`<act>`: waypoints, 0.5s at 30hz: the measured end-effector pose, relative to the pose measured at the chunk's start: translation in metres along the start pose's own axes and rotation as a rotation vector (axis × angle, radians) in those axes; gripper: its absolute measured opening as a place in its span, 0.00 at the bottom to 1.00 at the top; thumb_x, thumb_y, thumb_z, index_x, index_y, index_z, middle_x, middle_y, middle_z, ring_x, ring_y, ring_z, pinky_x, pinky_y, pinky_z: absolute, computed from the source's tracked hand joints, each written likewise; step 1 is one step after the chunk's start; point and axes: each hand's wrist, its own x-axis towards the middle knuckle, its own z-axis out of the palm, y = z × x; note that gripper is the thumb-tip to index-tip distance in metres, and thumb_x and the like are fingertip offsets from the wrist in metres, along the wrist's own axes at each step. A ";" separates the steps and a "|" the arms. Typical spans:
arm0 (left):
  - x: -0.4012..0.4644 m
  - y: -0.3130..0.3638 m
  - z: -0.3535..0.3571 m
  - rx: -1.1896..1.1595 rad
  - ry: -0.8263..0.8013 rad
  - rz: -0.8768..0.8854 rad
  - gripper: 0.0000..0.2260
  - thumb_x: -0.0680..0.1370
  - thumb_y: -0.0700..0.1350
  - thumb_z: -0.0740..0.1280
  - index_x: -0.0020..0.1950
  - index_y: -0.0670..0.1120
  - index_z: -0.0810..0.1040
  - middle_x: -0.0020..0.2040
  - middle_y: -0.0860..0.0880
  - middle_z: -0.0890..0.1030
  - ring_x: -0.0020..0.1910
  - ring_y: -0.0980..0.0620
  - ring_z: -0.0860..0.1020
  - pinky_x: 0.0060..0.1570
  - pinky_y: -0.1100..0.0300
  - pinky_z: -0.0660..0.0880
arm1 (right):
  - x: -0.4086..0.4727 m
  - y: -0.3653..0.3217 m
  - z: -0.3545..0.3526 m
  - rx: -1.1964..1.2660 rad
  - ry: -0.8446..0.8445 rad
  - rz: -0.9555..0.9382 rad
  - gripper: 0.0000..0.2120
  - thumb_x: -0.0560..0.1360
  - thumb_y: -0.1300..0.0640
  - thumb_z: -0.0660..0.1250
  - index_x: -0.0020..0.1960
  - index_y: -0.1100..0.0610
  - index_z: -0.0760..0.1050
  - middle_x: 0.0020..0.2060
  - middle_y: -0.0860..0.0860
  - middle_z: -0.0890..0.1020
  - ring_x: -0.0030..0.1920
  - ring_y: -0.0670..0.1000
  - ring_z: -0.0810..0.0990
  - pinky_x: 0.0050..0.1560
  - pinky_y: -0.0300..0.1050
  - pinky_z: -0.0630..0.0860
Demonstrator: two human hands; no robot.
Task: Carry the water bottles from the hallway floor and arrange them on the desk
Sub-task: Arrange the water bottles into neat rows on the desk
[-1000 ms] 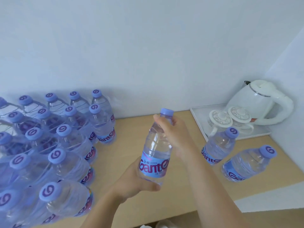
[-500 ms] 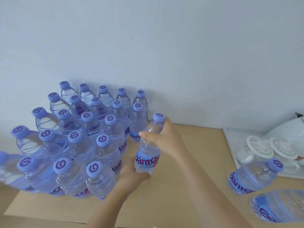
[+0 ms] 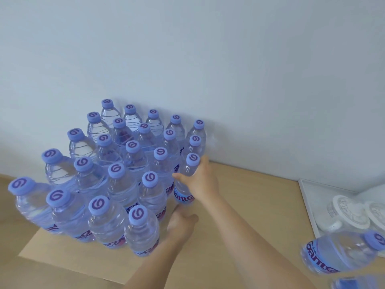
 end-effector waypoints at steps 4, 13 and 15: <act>0.007 -0.003 0.000 -0.019 -0.016 0.008 0.19 0.75 0.39 0.62 0.66 0.48 0.69 0.44 0.55 0.75 0.37 0.59 0.73 0.33 0.65 0.67 | 0.003 0.002 0.004 -0.014 -0.018 -0.025 0.34 0.62 0.39 0.76 0.56 0.56 0.65 0.53 0.49 0.76 0.47 0.51 0.75 0.39 0.44 0.67; 0.014 -0.015 0.011 -0.044 0.025 0.007 0.19 0.73 0.38 0.64 0.63 0.50 0.67 0.43 0.56 0.75 0.34 0.63 0.71 0.27 0.72 0.67 | 0.002 0.008 0.005 0.043 -0.032 -0.037 0.30 0.64 0.42 0.76 0.54 0.54 0.64 0.53 0.48 0.75 0.50 0.52 0.75 0.40 0.45 0.68; 0.016 -0.016 0.011 -0.028 0.036 -0.002 0.19 0.74 0.39 0.64 0.63 0.51 0.67 0.44 0.55 0.76 0.36 0.62 0.72 0.30 0.69 0.69 | 0.001 0.009 0.005 0.062 -0.032 -0.039 0.30 0.64 0.42 0.76 0.55 0.54 0.65 0.53 0.47 0.75 0.50 0.51 0.75 0.41 0.45 0.69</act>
